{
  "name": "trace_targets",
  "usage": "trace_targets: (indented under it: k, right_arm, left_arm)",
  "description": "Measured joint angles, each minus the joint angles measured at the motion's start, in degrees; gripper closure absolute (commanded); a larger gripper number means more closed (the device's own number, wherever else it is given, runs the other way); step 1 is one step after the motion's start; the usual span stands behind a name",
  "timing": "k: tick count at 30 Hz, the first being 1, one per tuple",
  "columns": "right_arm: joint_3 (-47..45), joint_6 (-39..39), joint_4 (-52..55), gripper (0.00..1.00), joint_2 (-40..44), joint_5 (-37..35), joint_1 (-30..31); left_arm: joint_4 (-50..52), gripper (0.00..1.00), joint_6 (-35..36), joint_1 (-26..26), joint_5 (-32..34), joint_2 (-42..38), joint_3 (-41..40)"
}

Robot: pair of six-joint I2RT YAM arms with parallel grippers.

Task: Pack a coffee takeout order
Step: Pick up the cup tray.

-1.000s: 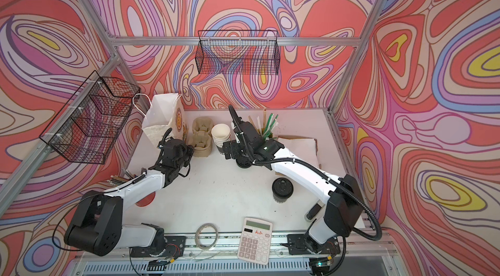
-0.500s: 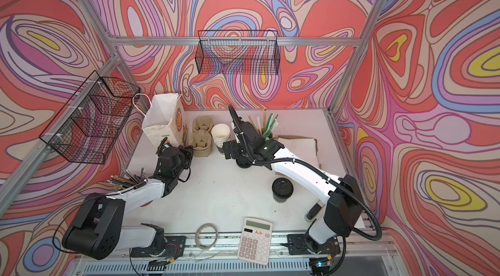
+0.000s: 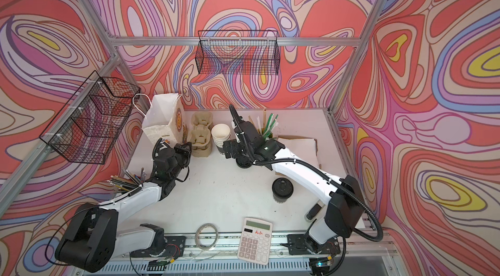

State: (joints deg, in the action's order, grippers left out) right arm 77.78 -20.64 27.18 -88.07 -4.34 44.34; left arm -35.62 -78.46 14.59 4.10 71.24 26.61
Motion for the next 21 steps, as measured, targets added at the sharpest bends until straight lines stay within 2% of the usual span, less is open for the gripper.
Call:
trace_targets:
  k: [10,15,21]
  right_arm:
    - [-0.66,0.94,-5.11,0.03,6.67,-2.23,0.0]
    - [-0.63,2.49,-5.9,0.03,6.95,-2.21,0.0]
    - [-0.63,4.61,-5.92,0.02,7.23,-1.97,0.0]
  left_arm:
    - [3.34,1.0,0.81,-0.09,-0.44,-8.46,-0.02]
    - [8.24,1.0,2.03,-0.31,-2.23,-12.35,0.02]
    - [16.63,1.0,5.33,-0.35,-3.61,-20.72,1.62]
